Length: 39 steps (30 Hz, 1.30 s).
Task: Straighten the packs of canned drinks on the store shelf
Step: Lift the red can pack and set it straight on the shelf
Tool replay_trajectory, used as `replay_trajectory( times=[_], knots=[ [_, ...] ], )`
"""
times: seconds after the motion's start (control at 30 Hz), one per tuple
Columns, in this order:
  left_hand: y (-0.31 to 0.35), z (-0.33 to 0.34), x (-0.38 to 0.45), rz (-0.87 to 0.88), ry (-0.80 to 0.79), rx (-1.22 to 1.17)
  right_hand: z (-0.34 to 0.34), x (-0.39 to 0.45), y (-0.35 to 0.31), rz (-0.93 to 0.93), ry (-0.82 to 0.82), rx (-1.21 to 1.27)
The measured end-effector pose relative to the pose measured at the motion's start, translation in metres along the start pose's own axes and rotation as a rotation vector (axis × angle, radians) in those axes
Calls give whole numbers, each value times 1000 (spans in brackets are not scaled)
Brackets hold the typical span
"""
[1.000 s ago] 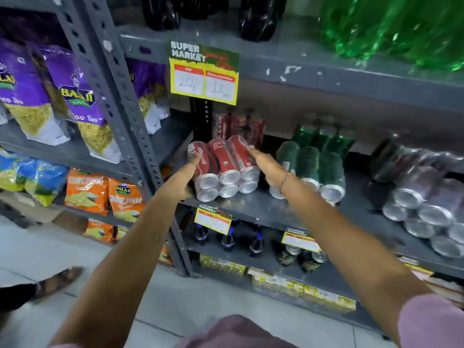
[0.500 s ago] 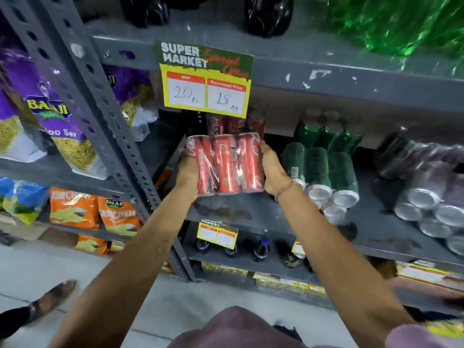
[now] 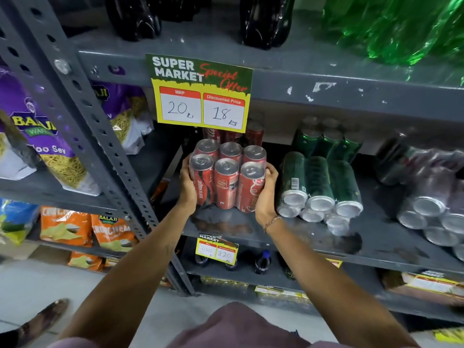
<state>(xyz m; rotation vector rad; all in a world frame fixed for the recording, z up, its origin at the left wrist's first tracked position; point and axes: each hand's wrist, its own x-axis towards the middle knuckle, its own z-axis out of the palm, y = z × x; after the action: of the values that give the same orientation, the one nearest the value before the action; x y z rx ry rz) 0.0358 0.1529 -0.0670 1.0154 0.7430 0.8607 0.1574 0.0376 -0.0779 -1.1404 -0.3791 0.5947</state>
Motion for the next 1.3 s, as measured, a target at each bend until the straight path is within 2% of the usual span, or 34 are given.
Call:
replay_trajectory(
  times=[0.1,0.2,0.3,0.33,0.37,0.47,0.57,0.7,0.87,0.97,1.07,1.13,1.2,1.23,1.3],
  knots=[
    [2,0,3,-30,77,15,-4,0,3,12,-14,-60],
    [3,3,-5,-97,192,126,-2,1,-7,102,-72,-44],
    [-5,21,-54,-45,428,231,0,4,-17,184,-106,24],
    [-11,31,-75,-8,416,216,1,3,-21,213,-99,29],
    [-17,41,-96,19,332,218,1,1,-24,236,-99,21],
    [-35,64,-134,24,-63,435,3,-1,-27,272,-158,49],
    [-39,72,-134,-20,-193,588,4,-6,-32,308,-230,36],
    [-36,65,-131,4,-148,610,3,-26,-25,279,-129,-55],
    [-24,30,-118,73,-53,491,8,-76,-16,186,67,-331],
    [-8,10,-95,2,2,382,17,-109,-16,167,-55,-502],
    [10,-6,-71,-54,-31,373,24,-124,-16,328,-154,-456],
    [16,-7,-61,-80,94,423,24,-106,-24,228,-111,-518],
    [11,4,-69,-18,287,418,24,-69,-41,61,-1,-577],
    [7,13,-80,34,327,394,26,-47,-50,42,56,-560],
    [-5,36,-106,86,301,323,31,-2,-62,101,106,-483]
  ],
)
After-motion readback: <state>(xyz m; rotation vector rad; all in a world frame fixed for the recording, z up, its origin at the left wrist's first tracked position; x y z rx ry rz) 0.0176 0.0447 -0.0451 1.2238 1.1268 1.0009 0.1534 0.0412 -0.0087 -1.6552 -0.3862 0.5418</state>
